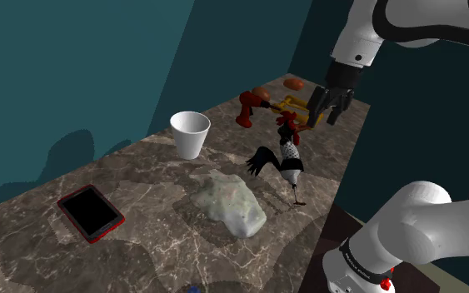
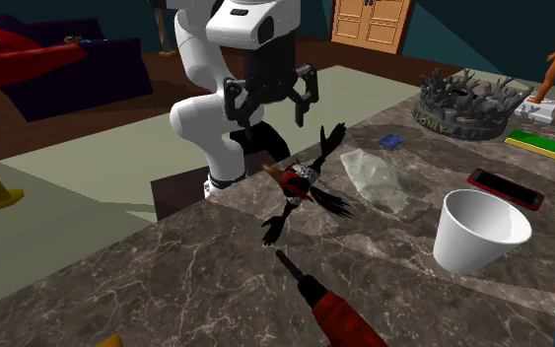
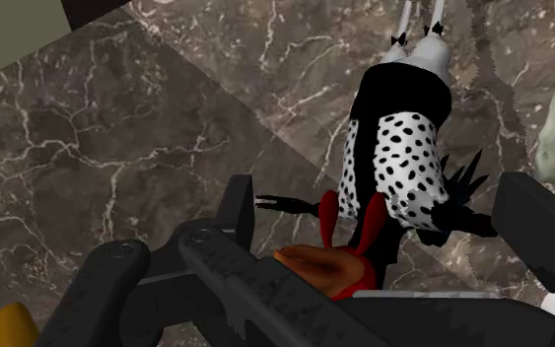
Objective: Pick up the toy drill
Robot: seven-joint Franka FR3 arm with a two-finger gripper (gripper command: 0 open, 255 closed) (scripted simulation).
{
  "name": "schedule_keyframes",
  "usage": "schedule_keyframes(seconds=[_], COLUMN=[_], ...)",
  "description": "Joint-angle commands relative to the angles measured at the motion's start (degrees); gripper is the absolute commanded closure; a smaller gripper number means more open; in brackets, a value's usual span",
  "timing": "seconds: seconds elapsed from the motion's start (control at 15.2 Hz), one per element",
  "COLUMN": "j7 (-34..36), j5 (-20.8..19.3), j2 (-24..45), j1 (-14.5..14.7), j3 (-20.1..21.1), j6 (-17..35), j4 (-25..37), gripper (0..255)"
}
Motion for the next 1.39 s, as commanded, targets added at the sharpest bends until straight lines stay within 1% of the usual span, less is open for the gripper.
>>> schedule_keyframes(seconds=[0.0,0.33,0.66,0.99,1.32], j7=[0.00,-5.85,-11.49,-17.03,-22.40], j5=[0.00,-1.32,-1.44,-0.41,1.60], j2=[0.00,9.17,18.88,28.89,39.16], j1=[0.00,0.24,0.72,1.21,1.37], j3=[0.00,-2.63,-4.92,-6.78,-8.04], j6=[0.00,7.08,12.72,16.65,18.70], j4=[0.00,3.82,9.60,17.31,27.02], gripper=[0,0,0,0,0])
